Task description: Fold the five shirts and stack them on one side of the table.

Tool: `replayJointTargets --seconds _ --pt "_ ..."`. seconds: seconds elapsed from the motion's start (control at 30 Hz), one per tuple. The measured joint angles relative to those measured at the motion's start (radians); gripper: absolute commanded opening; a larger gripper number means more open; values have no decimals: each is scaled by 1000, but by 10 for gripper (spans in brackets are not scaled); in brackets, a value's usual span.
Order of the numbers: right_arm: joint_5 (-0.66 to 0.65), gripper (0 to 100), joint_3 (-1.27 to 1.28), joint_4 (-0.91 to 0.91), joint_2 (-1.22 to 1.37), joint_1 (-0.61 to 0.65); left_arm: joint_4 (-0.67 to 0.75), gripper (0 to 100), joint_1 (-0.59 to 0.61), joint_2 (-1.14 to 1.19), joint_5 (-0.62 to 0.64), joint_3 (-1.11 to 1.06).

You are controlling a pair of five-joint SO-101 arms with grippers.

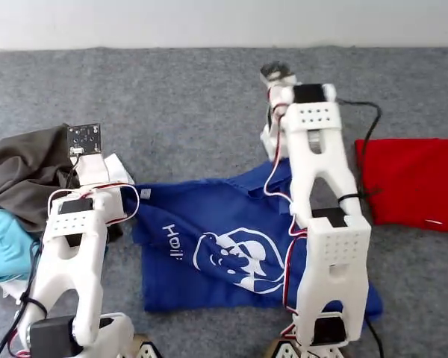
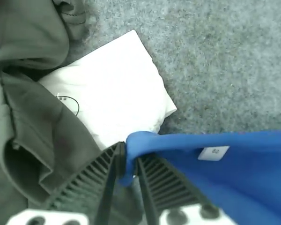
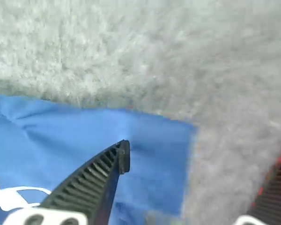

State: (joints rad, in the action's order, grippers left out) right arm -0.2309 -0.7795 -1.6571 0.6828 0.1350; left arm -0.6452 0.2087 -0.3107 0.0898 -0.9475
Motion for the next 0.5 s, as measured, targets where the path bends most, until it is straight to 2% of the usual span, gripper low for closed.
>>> replayJointTargets --seconds 0.1,0.2,0.3,0.37,0.5 --pt "0 173 -89 -86 0 -3 0 13 0 0 0 0" --pt "0 6 -121 -97 -17 -12 0 13 0 0 0 0" --pt "0 41 -118 -97 -66 -37 0 13 0 0 0 0" --pt "-8 29 -63 -97 -129 -41 0 13 0 0 0 0" --pt "-91 11 196 -97 -324 -25 0 13 0 0 0 0"
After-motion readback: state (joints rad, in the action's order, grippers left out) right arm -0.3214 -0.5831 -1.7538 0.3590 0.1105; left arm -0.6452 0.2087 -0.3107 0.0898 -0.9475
